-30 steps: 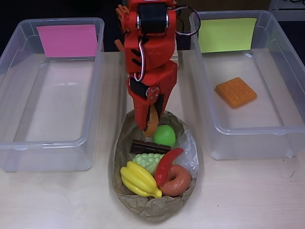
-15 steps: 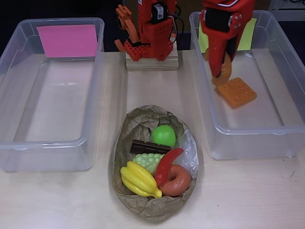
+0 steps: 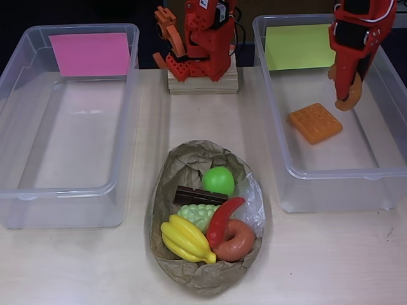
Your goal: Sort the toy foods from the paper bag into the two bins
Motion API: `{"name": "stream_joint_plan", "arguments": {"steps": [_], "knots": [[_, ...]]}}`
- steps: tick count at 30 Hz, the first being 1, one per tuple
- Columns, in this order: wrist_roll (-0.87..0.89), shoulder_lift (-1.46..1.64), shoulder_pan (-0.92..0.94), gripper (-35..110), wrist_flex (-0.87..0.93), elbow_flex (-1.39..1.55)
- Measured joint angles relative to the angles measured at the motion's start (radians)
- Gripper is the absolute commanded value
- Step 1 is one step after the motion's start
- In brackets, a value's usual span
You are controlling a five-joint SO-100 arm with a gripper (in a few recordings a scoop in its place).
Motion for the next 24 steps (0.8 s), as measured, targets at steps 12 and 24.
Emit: {"name": "stream_joint_plan", "arguments": {"steps": [12,24], "knots": [[-0.043,-0.110,-0.032,25,-0.170,0.040],[-0.075,-0.110,-0.051,30,-0.167,0.040]]}}
